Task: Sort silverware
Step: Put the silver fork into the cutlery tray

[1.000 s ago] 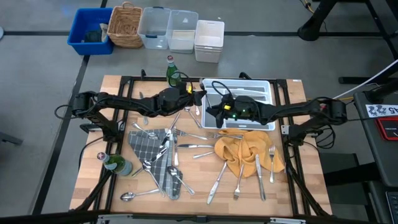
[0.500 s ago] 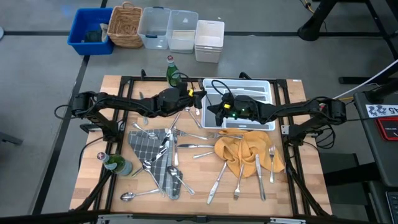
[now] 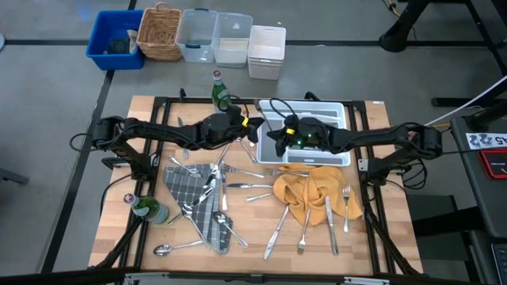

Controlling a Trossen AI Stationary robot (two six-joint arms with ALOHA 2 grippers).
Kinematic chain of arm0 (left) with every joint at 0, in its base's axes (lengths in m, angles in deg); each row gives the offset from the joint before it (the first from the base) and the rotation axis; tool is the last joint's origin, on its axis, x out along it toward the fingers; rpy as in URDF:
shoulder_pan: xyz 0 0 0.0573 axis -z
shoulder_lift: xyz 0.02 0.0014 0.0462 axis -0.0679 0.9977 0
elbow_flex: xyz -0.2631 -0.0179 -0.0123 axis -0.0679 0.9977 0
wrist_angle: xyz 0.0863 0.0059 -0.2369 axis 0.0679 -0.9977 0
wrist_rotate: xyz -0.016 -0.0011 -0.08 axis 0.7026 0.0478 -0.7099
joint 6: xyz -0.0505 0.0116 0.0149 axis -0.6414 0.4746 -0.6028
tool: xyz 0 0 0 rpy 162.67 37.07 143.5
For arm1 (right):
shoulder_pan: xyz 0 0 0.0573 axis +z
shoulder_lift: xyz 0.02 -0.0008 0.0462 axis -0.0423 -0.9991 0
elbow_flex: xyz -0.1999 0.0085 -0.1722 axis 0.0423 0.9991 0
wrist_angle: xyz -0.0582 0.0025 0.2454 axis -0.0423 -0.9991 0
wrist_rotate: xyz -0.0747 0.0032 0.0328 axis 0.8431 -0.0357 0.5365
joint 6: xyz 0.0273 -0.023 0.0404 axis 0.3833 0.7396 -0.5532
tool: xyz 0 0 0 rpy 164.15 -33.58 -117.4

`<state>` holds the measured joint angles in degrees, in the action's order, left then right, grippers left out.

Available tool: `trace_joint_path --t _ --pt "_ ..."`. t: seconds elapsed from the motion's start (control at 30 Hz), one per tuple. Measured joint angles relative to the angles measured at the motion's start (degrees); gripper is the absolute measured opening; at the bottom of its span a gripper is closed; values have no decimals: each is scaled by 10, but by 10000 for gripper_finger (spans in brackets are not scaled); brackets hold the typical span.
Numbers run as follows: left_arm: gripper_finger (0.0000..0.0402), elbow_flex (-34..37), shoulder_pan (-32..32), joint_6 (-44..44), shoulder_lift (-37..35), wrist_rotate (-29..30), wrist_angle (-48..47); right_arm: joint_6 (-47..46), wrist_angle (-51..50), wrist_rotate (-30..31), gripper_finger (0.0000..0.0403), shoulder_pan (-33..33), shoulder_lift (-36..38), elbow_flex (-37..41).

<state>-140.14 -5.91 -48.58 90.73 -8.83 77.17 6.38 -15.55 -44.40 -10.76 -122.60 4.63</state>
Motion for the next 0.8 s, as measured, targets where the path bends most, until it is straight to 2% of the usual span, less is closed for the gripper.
trace_joint_path --t 0.13,0.3,0.53,0.8 --pt "87 0 0 0 0 1 0 17 -44 2 3 -22 19 0" --pt "103 0 0 16 0 -9 -13 84 -139 3 3 -57 58 0" --pt "99 0 0 17 0 -9 -38 293 -314 6 3 -115 106 0" --pt "96 0 0 17 -1 -9 -67 459 -464 72 3 -196 90 0"
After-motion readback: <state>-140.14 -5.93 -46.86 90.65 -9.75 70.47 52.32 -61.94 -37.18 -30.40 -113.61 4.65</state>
